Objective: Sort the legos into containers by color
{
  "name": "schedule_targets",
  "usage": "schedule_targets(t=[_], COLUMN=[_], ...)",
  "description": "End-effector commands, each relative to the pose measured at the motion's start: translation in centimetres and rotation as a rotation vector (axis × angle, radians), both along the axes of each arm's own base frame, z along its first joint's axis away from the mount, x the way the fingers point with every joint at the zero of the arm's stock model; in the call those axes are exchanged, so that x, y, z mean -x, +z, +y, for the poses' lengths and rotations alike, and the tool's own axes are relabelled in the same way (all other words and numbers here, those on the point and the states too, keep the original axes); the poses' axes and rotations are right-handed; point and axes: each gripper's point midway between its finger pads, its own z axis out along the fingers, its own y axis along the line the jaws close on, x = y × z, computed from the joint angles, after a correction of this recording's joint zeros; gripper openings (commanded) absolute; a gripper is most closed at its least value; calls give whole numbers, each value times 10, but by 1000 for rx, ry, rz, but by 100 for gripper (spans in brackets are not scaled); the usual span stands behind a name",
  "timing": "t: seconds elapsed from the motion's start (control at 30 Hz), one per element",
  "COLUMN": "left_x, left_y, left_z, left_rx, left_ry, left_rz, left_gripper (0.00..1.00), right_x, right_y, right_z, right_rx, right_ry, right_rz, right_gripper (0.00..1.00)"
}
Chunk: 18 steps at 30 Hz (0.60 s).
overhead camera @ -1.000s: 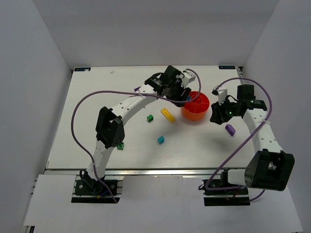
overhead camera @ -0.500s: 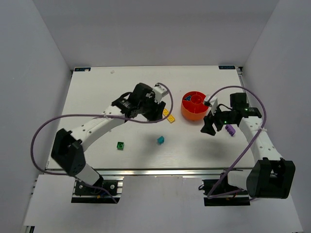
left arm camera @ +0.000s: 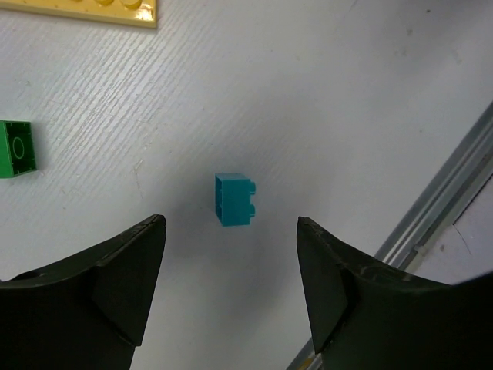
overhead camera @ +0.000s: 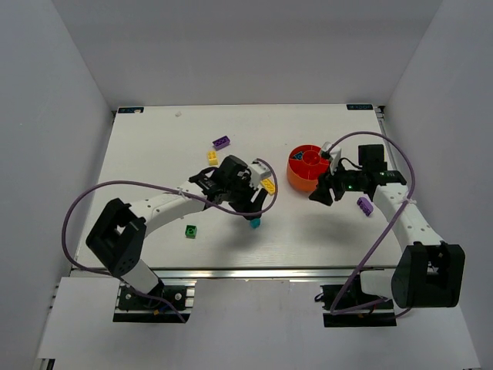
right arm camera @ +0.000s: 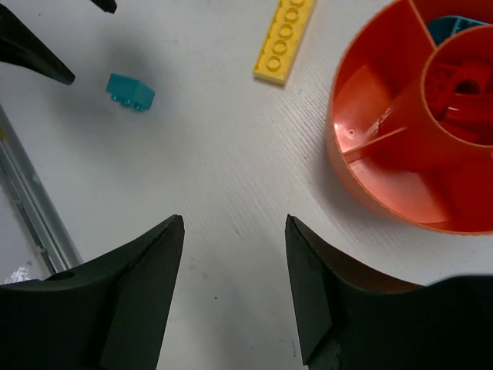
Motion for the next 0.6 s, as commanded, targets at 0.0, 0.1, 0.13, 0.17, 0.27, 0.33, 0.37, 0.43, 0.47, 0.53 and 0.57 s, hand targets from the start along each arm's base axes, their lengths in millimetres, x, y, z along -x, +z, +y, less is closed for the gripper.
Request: schedule_targets(t=[0.0,0.1,0.13,0.17,0.27,0.33,0.37,0.43,0.47,0.53,0.57], left_x=[-14,-14,-11,-11,-7,-7,-4,-3,-2,0,-4], left_y=[-1,-10,-15,-18,-29,-35,-36,-38,-41,-44,-47], left_z=[-3,-6,-8,-8,-10,-13,-17,-19,-21,-21,-18], left_rx=[-1,-18,-29,-33,-58,-75,-79,-89,-103,-119,-140], left_ry=[64,69,67,73,80,86,77,80,83,86,105], left_rz=[-39,-22,-15,-9,8,14,15,12,8,3,-8], left_gripper=[78,77,75,75,72,71,71,70,70,69,68], right_x=[-23,-26,-27,-26,-31,-31,-30,-30,-29,-28,-28], right_y=[16,17,19,22,24,25,25,25,26,26,27], right_z=[-6,-13,-14,-13,-29,-30,-31,-32,-33,-34,-34], right_rx=[-44,-49,-54,-57,-73,-89,-92,-99,-102,-106,-109], right_ry=[-97,-124,-134,-135,-191,-191,-192,-193,-195,-195,-195], right_rz=[-23,-35,-41,-53,-60,-54,-52,-52,-55,-57,-57], right_gripper=[60,60,60,60,61,61,61,61,61,61,61])
